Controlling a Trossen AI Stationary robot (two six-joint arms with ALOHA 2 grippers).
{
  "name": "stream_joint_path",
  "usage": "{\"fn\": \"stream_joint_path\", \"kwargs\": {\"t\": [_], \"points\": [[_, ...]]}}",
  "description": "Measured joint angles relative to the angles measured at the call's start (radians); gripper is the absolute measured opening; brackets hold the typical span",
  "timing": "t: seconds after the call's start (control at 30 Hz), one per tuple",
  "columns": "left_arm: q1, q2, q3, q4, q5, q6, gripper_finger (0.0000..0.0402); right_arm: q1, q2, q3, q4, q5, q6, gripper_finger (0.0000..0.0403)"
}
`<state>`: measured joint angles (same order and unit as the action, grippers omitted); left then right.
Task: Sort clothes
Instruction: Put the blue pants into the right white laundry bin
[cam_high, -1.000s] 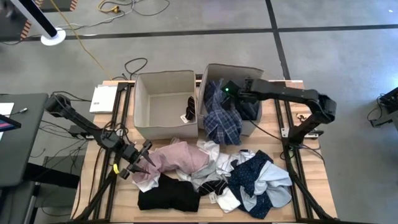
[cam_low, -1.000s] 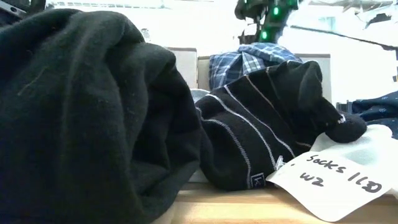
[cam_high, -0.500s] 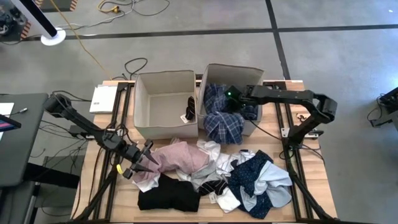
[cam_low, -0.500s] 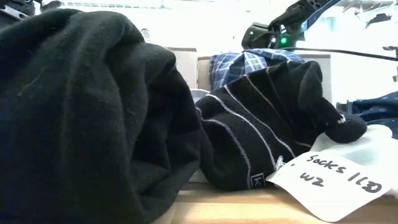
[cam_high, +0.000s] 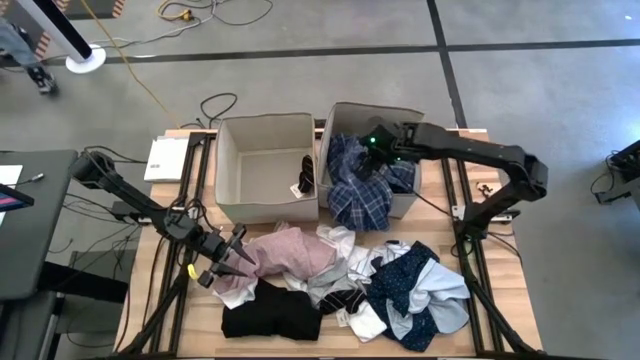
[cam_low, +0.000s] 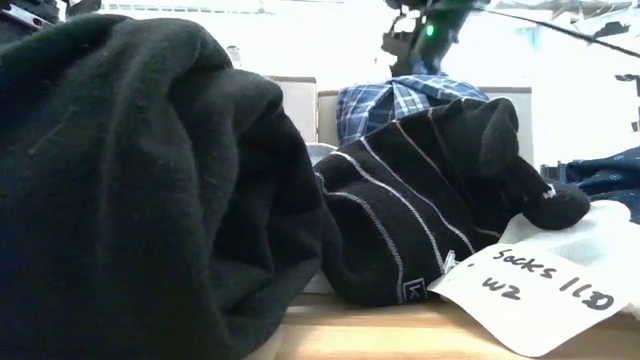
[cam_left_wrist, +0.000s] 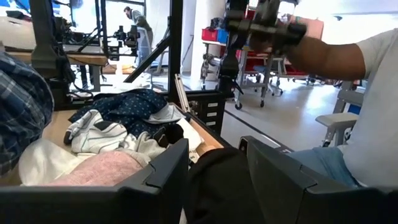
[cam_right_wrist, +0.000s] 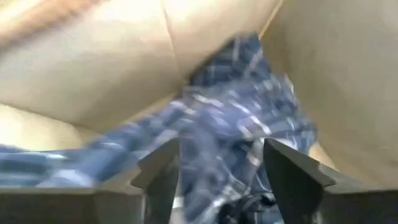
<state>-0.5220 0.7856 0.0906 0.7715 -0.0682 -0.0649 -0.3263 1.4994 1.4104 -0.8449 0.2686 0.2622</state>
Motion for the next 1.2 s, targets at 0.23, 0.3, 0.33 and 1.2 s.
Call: {"fn": "stream_joint_path", "kwargs": {"t": [0.23,0.3,0.33,1.2], "points": [[0.0,0.0,0.0,-0.004,-0.003,0.001,0.0158,0.109,-0.028,0.172,-0.149,0.003,0.055,0.026],[0.0,0.0,0.0,-0.004,-0.003,0.004,0.0158,0.155,-0.041,0.204,-0.183,0.003,0.085,0.026],[0.0,0.0,0.0,-0.004,-0.003,0.004,0.0158,0.183,-0.044,0.215,-0.21,0.003,0.103,0.026],[0.001,0.0,0.0,-0.026,0.0,0.08,0.0158,0.989,0.033,-0.255,-0.434,0.47,1.352,0.026]]}}
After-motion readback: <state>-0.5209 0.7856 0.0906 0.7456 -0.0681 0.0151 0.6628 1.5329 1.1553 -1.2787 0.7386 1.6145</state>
